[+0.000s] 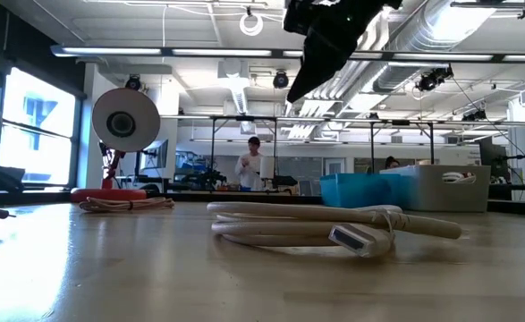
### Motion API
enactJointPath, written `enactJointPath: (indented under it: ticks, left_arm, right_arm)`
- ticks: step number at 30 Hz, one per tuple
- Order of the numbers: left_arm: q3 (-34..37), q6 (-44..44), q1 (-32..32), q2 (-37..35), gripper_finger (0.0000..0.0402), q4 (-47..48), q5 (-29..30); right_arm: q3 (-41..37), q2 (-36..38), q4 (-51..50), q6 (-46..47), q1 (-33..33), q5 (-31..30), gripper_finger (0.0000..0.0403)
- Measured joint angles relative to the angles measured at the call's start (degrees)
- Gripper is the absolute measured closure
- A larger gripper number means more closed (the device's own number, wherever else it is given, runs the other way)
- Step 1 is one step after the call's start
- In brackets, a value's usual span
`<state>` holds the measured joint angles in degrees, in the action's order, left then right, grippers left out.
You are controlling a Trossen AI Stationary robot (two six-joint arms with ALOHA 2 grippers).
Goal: Pick & Place USB Port
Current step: Put the white HDMI cable into the gray bin
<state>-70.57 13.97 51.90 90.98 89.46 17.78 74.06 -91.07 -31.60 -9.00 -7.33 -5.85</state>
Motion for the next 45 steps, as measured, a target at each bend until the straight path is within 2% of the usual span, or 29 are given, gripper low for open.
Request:
enactJointPath:
  ticks: [6,13,19,28,32,38,45]
  left_arm:
    - [6.62,2.29,-0.69,0.04,0.0275,-3.53,-1.45]
    - [9.29,5.76,-7.82,-0.16,0.0275,-9.84,-10.03]
    - [10.06,0.63,-13.13,-0.16,0.0275,-14.98,-12.65]
    - [10.06,-3.91,-17.83,-0.16,0.0275,-17.17,-13.11]
    - [10.06,-6.78,-19.6,-0.16,0.0275,-19.59,-17.04]
    - [10.06,-9.25,-20.09,-0.16,0.0275,-20.98,-18.71]
    - [11.59,-8.21,-20.02,-0.16,0.0275,-25.22,-20.02]
  right_arm:
    - [0.0,0.0,1.39,1.56,2.05,0.03,0.0233]
    - [0.0,0.0,1.99,3.14,3.3,-0.02,0.0233]
    - [0.0,0.0,2.48,4.07,3.86,0.0,0.0233]
    - [0.02,0.0,2.23,4.22,5.88,-0.01,0.0233]
    - [0.02,0.0,2.08,4.16,6.92,-0.02,0.0233]
    - [0.02,0.0,1.72,4.54,9.06,-0.01,0.0233]
    - [0.02,0.0,1.82,4.71,11.85,-0.05,0.0233]
